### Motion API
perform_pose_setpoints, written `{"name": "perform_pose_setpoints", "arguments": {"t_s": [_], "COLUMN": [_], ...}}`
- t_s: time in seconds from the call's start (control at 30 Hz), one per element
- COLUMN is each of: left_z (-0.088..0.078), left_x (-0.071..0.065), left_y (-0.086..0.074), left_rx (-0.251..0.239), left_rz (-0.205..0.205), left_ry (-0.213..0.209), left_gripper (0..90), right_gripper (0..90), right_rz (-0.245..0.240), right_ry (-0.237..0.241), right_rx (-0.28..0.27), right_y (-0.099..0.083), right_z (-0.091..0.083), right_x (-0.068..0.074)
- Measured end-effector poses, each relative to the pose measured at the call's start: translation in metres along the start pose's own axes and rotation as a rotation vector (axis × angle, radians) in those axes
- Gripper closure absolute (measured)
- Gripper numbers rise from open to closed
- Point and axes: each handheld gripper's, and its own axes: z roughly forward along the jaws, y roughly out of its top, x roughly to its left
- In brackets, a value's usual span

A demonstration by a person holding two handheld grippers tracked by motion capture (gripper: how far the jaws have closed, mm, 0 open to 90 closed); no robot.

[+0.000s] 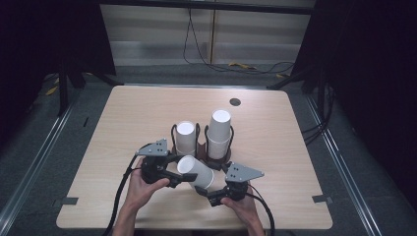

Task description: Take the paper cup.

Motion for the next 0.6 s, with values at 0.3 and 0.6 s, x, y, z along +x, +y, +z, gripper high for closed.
{"name": "perform_pose_setpoints", "arguments": {"t_s": [0.3,0.6], "left_z": [0.0067,0.0066], "left_x": [-0.0023,0.0007], "left_y": [0.0008,-0.0010], "left_rx": [0.000,-0.015], "left_rz": [-0.004,-0.012], "left_ry": [-0.022,-0.034], "left_gripper": [32.8,32.6], "right_gripper": [13.5,23.3], "right_rz": [0.005,0.001], "right_ry": [0.034,0.037], "right_rx": [-0.012,0.000], "right_y": [-0.0029,-0.0045], "right_z": [0.0076,0.0096], "right_x": [-0.0016,-0.0016]}}
